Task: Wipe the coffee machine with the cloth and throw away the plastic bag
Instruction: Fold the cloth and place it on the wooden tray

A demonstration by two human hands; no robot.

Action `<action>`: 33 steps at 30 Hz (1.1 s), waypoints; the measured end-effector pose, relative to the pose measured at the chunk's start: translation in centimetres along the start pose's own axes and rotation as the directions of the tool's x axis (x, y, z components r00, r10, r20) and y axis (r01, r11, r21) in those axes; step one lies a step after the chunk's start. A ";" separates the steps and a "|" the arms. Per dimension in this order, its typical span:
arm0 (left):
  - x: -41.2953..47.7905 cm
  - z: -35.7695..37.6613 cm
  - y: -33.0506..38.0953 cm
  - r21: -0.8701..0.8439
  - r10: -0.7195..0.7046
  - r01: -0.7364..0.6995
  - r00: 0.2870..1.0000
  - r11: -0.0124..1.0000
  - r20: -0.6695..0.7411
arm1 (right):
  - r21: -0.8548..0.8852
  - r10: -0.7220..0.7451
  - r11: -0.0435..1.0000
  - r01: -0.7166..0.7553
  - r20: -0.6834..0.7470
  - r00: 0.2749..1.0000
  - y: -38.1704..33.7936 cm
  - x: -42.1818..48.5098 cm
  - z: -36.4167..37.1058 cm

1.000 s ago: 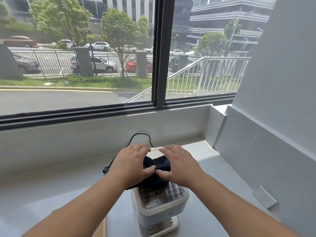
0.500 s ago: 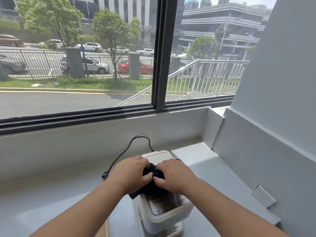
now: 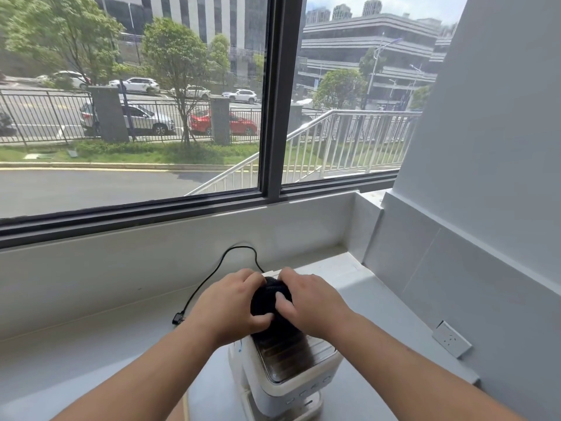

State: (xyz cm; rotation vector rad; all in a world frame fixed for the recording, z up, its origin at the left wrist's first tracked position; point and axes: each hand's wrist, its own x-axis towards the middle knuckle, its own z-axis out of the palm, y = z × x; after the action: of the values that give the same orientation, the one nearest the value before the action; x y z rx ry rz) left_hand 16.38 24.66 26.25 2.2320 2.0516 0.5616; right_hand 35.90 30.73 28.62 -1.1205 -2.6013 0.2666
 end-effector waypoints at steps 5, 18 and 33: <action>0.4 -1.1 0.9 0.006 -0.012 0.013 0.996 1.000 -0.089 | 0.034 -0.047 0.998 0.050 -0.073 0.996 0.2 0.1 -1.3; 1.7 -4.7 4.1 -0.207 -0.195 0.162 0.969 0.965 -0.152 | 0.141 -0.031 0.989 0.049 -0.128 0.991 3.3 -0.3 -1.6; 3.2 -8.4 7.6 -0.092 -0.221 0.202 0.920 0.975 -0.324 | 0.127 -0.158 0.975 0.181 -0.175 0.972 6.0 2.3 -5.0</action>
State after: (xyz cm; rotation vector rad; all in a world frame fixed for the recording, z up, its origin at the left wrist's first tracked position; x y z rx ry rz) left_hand 21.29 25.25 36.95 1.9561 2.3569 1.0211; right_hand 40.15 36.79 32.09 -0.8291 -2.4698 0.3027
